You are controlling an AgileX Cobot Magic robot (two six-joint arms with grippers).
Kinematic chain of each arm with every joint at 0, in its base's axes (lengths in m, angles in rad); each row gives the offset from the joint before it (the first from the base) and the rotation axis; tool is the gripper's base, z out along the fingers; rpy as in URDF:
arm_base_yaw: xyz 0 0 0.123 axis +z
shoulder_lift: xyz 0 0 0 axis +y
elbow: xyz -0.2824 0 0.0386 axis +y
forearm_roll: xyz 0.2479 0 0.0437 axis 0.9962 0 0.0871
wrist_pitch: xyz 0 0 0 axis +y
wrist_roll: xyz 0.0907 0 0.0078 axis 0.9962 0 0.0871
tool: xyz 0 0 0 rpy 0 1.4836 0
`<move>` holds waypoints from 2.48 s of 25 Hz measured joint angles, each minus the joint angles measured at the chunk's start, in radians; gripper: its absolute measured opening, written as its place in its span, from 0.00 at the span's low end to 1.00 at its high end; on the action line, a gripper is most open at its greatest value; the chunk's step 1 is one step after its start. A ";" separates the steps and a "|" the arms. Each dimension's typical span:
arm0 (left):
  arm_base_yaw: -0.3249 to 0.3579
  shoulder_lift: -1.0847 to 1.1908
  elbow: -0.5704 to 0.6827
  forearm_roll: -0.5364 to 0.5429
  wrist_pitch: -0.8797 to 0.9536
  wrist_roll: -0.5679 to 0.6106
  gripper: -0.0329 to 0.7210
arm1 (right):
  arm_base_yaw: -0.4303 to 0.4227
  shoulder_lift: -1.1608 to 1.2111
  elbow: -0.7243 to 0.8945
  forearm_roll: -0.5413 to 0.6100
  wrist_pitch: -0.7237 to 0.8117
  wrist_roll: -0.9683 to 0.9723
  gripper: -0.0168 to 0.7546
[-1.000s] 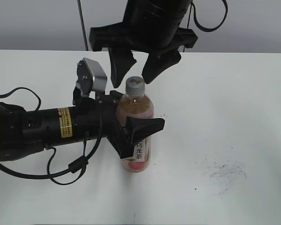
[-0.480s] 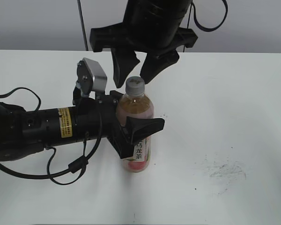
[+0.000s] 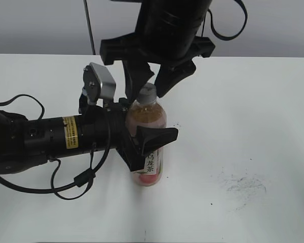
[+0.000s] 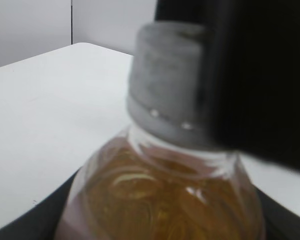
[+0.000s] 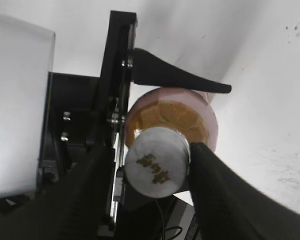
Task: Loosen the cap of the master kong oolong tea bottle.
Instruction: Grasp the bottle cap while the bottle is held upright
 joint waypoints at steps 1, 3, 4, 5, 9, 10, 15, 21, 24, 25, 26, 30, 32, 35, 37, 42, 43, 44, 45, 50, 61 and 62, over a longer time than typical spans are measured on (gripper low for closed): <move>0.000 0.000 0.000 0.000 0.000 0.000 0.64 | 0.000 -0.001 0.009 0.001 0.001 -0.002 0.54; 0.000 0.000 0.000 0.000 0.000 0.000 0.64 | 0.000 -0.001 0.018 0.001 0.001 -0.003 0.54; 0.000 0.000 0.000 0.000 0.000 0.000 0.64 | 0.000 -0.001 0.018 0.001 0.001 -0.004 0.54; 0.000 0.000 0.000 0.000 0.000 0.000 0.64 | 0.000 -0.001 0.018 0.001 0.001 -0.004 0.54; 0.000 0.000 0.000 0.000 0.000 0.000 0.64 | 0.000 -0.002 0.018 0.001 0.001 -0.004 0.52; 0.000 0.000 0.000 0.000 0.000 0.000 0.64 | 0.000 -0.002 0.018 0.002 0.001 -0.004 0.51; 0.000 0.000 0.000 0.000 0.000 0.000 0.64 | 0.000 -0.002 0.018 0.001 0.001 -0.004 0.49; 0.000 0.000 0.000 0.001 0.000 0.000 0.64 | 0.000 -0.002 0.018 -0.009 0.002 -0.031 0.40; 0.000 0.000 0.000 0.001 0.001 0.000 0.64 | 0.000 -0.002 0.016 -0.008 0.002 -0.084 0.40; 0.000 0.000 0.000 0.001 0.001 0.000 0.64 | 0.000 -0.002 0.015 -0.009 0.003 -0.116 0.40; 0.000 0.000 0.000 0.001 0.001 0.000 0.64 | 0.000 -0.002 0.009 -0.010 0.006 -0.154 0.40; 0.000 0.000 -0.001 -0.004 -0.026 0.000 0.64 | 0.000 0.001 -0.027 -0.014 0.020 -0.320 0.39; 0.000 0.000 -0.002 -0.010 -0.041 0.000 0.64 | 0.000 0.001 -0.041 -0.016 0.025 -0.385 0.39; 0.000 0.000 -0.003 -0.012 -0.042 0.000 0.64 | 0.000 0.001 -0.043 -0.017 0.025 -0.468 0.39; 0.000 0.000 -0.003 -0.011 -0.041 0.000 0.64 | 0.000 0.001 -0.043 -0.017 0.025 -0.513 0.39; 0.000 0.000 -0.003 -0.010 -0.033 0.000 0.64 | 0.000 0.002 -0.044 -0.019 0.024 -0.671 0.38; 0.000 0.000 -0.003 -0.009 -0.031 0.000 0.64 | 0.000 0.002 -0.044 -0.019 0.024 -0.730 0.38; 0.000 0.000 -0.003 -0.008 -0.029 0.000 0.64 | 0.000 0.002 -0.044 -0.018 0.023 -0.783 0.38; 0.000 0.000 -0.003 -0.008 -0.025 0.000 0.64 | 0.000 0.002 -0.044 -0.018 0.023 -0.847 0.38; 0.000 0.000 -0.003 -0.007 -0.014 0.000 0.64 | 0.000 0.002 -0.044 -0.006 0.021 -1.165 0.37; 0.003 0.000 -0.002 -0.021 0.015 0.047 0.64 | 0.002 0.023 -0.064 0.001 0.024 -1.481 0.21; 0.004 0.000 -0.002 -0.022 0.015 0.047 0.64 | 0.002 0.024 -0.065 0.000 0.023 -1.494 0.21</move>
